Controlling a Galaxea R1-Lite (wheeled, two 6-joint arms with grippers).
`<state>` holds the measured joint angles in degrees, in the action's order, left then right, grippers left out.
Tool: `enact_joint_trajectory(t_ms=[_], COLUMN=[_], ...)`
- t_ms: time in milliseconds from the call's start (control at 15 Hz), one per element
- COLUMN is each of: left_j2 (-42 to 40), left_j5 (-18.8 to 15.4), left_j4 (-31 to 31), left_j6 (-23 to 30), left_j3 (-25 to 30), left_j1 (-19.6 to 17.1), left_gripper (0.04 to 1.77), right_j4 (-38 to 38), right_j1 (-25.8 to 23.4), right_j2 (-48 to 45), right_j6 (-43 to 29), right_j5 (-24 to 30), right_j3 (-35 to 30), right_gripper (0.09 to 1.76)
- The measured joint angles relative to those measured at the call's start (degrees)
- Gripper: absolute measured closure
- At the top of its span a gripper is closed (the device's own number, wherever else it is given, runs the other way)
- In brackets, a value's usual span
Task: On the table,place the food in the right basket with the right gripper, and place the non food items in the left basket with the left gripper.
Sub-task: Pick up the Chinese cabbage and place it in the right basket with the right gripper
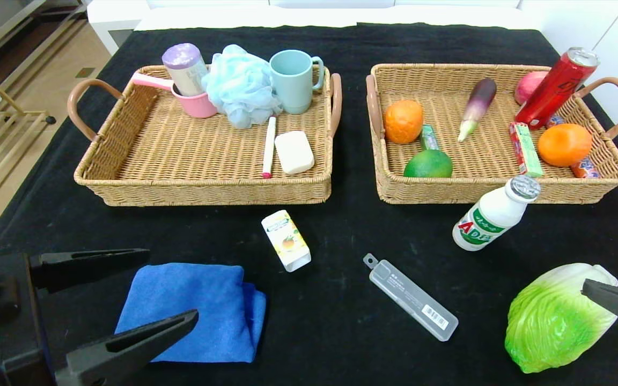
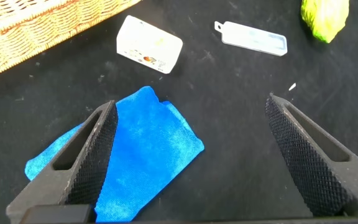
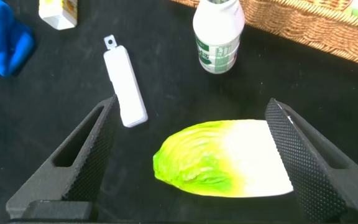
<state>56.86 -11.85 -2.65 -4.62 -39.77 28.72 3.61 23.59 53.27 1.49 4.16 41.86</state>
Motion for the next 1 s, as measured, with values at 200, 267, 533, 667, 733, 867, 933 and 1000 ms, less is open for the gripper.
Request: enact_joint_trajectory(t_ms=[200,267,533,667,733,867,933,1000], left_j2=[0.0,0.0,-0.8,-1.2,-1.3,-1.4,-1.4,-1.5], left_j5=[0.0,0.0,0.1,0.1,0.2,0.2,0.2,0.2], left_j4=[0.0,0.0,0.1,0.1,0.1,0.2,0.2,0.2], left_j6=[0.0,-0.1,-0.3,-0.3,-0.3,-0.3,-0.3,-0.3], left_j3=[0.0,0.0,0.0,0.0,0.0,0.2,0.2,0.2], left_j1=[-0.1,-0.2,-0.3,-0.3,-0.3,-0.3,-0.3,-0.3], left_gripper=[0.09,0.09,0.09,0.09,0.09,0.09,0.09,0.09], right_j4=[1.7,4.2,17.9,24.1,26.7,31.3,34.2,36.5], right_j1=[-0.4,-0.6,-1.2,-1.3,-1.2,-1.2,-1.1,-1.1], right_j2=[1.7,2.3,5.1,6.5,7.3,8.8,9.7,10.7], right_j6=[-1.1,-2.3,-14.6,-20.8,-24.2,-30.0,-32.5,-35.6], right_j5=[-2.9,-4.5,-10.2,-12.7,-14.3,-16.0,-16.3,-16.4], right_j3=[1.7,3.2,11.2,14.6,16.2,19.3,21.1,23.0], right_gripper=[0.14,0.14,0.14,0.14,0.14,0.14,0.14,0.14])
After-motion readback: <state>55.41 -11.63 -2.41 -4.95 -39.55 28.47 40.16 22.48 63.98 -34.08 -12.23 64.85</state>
